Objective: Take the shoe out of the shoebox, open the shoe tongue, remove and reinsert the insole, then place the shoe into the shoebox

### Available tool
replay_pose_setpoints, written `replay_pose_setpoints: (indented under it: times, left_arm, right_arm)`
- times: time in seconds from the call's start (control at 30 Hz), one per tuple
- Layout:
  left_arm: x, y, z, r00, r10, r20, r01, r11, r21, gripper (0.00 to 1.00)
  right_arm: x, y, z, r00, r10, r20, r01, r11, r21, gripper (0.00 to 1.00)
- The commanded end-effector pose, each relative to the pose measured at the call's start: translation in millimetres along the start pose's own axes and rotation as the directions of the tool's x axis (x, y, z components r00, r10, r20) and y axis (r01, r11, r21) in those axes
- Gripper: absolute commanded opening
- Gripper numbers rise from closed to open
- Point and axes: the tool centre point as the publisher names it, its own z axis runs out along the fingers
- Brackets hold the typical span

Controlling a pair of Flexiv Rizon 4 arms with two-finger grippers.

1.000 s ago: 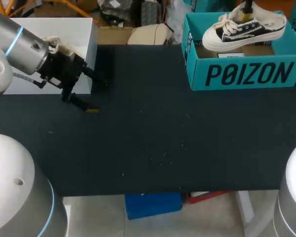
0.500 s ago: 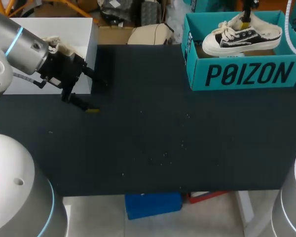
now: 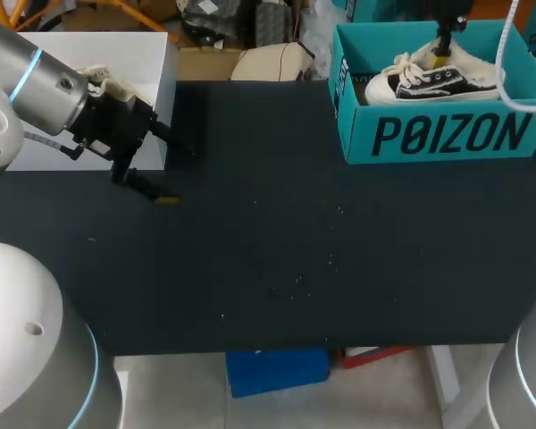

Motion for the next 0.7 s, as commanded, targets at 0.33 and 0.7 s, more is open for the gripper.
replay_pose_setpoints:
  times: [0.33, 0.7]
  left_arm:
    - [0.3, -0.3, 0.2, 1.0, -0.001, -0.001, 0.001, 1.0, -0.004, 1.0]
    - [0.3, -0.3, 0.2, 1.0, -0.001, -0.001, 0.001, 1.0, -0.004, 1.0]
  right_arm:
    - [-17.7, -0.4, 30.4, 1.0, 0.011, -0.027, -0.012, 1.0, -0.026, 0.0]
    - [-23.2, -1.4, 47.7, 1.0, 0.004, -0.03, -0.006, 0.999, -0.042, 0.0]
